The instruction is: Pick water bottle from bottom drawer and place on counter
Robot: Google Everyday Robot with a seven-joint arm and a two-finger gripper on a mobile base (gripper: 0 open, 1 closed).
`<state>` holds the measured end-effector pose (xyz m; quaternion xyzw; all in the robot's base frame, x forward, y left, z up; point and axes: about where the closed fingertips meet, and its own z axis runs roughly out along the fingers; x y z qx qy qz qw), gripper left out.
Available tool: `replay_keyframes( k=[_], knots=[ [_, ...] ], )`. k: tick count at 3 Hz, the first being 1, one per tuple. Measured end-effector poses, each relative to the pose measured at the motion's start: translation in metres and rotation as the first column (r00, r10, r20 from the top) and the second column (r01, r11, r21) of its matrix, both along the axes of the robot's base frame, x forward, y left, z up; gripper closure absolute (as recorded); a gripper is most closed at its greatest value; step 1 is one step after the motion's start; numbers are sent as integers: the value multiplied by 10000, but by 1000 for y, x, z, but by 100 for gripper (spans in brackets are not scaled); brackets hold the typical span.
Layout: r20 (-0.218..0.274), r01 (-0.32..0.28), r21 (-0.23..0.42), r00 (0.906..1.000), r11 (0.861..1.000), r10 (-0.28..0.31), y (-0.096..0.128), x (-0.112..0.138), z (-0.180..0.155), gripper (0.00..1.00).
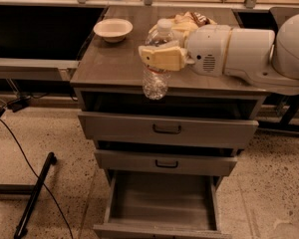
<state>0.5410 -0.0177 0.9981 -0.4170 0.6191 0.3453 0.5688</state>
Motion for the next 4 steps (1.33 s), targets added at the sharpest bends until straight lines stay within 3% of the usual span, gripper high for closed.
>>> replay_keyframes(
  k=[1,2,3,4],
  knots=[
    [305,727,199,9968,9972,-733,-5,0,8,100],
    [-68,2228,828,9748,9713,-2230,-14,-2,13,100],
    [-712,3925,1160,9195,9124,-3866,-36,5,17,100],
    [-1342,5140,996,8554,8520,-5003,-53,9,15,100]
  ],
)
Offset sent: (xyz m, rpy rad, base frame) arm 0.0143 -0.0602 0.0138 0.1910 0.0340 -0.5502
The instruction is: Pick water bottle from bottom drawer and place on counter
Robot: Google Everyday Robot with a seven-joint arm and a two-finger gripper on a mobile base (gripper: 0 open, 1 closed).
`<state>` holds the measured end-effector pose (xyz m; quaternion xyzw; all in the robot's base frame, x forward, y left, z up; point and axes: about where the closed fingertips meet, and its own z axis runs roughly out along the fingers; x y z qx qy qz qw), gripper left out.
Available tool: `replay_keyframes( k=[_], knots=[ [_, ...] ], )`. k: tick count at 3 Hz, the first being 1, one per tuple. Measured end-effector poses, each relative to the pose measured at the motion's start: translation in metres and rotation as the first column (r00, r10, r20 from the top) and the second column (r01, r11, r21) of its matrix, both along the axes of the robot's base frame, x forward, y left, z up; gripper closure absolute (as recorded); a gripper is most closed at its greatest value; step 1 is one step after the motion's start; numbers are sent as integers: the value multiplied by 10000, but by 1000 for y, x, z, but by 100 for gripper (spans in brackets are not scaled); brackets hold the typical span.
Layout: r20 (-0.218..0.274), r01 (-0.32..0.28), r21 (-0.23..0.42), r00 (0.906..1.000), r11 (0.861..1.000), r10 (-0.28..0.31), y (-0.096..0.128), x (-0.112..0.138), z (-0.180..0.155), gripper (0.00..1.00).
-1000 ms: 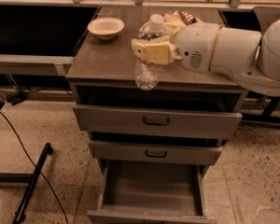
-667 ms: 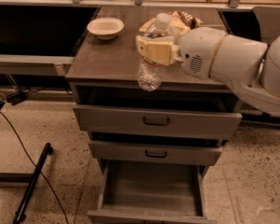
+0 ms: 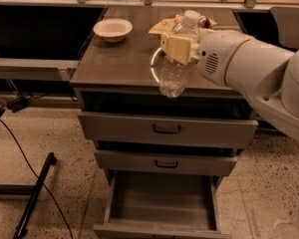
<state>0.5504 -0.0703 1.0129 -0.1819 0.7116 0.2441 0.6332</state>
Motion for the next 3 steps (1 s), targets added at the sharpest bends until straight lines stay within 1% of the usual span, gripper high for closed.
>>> replay_keyframes(
  k=[1,2,3],
  knots=[
    [-329,690,-110,9970,9976,-694,-19,14,1,100],
    [-195,469,-343,9987,9983,-476,-34,45,6,100],
    [-176,-172,-499,9997,9986,164,-46,78,29,100]
  ],
)
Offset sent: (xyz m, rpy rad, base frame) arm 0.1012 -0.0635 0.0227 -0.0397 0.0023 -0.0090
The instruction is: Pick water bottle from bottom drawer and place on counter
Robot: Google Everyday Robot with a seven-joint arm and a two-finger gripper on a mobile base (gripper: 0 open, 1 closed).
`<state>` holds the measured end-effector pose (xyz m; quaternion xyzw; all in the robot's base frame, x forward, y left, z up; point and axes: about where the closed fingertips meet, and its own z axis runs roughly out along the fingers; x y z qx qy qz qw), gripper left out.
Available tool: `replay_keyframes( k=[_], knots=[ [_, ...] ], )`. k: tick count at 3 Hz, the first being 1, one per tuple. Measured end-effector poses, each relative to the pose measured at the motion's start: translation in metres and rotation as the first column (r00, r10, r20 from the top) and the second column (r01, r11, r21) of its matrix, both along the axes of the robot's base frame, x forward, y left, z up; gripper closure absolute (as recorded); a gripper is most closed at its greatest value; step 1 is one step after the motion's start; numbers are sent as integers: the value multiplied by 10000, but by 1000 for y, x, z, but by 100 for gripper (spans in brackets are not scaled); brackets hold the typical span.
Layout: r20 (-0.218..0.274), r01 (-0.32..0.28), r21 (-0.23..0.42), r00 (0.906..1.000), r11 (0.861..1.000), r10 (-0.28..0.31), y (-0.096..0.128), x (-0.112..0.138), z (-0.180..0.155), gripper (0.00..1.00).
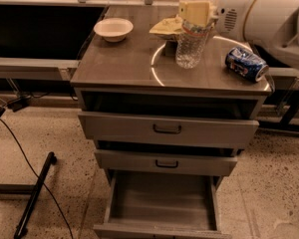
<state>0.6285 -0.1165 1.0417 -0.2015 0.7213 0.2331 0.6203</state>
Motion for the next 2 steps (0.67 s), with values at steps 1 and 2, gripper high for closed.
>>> replay_keyframes(
  k=[1,2],
  knots=[
    [-683,-182,-155,9975,9997,171,-24,27,15,100],
    [-1205,108,-49,9927,9999,-113,-49,34,6,100]
  ],
)
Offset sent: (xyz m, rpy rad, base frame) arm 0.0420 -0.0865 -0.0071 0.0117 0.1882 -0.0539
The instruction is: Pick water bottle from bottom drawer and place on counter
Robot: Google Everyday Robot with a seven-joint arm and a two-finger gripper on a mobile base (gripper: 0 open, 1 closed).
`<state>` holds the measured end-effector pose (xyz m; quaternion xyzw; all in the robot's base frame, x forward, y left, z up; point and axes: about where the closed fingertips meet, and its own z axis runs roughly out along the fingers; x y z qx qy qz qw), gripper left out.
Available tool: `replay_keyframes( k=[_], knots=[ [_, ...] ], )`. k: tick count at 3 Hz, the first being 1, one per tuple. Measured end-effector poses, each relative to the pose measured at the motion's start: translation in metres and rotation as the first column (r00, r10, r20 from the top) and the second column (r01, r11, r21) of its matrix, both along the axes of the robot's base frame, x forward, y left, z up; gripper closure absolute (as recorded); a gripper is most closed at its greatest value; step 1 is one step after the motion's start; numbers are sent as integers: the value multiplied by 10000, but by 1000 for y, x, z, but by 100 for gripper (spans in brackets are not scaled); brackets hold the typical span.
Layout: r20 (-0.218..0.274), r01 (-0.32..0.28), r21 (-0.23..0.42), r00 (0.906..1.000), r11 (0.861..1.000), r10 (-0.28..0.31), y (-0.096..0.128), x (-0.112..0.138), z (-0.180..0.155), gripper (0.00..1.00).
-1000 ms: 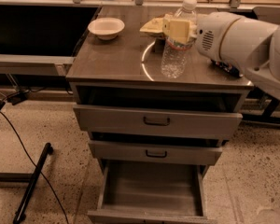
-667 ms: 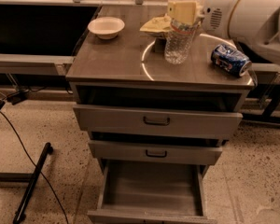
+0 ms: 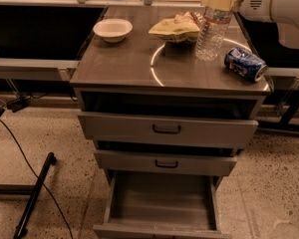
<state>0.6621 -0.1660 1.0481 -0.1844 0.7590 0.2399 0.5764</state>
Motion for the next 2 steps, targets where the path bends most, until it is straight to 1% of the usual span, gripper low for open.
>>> replay_keyframes(
  k=[1,2],
  knots=[
    [-120,364,410,9993,9985,-359,-18,-9,-31,100],
    [-29,243,478,9997,9986,-242,-13,-7,-34,100]
  ],
)
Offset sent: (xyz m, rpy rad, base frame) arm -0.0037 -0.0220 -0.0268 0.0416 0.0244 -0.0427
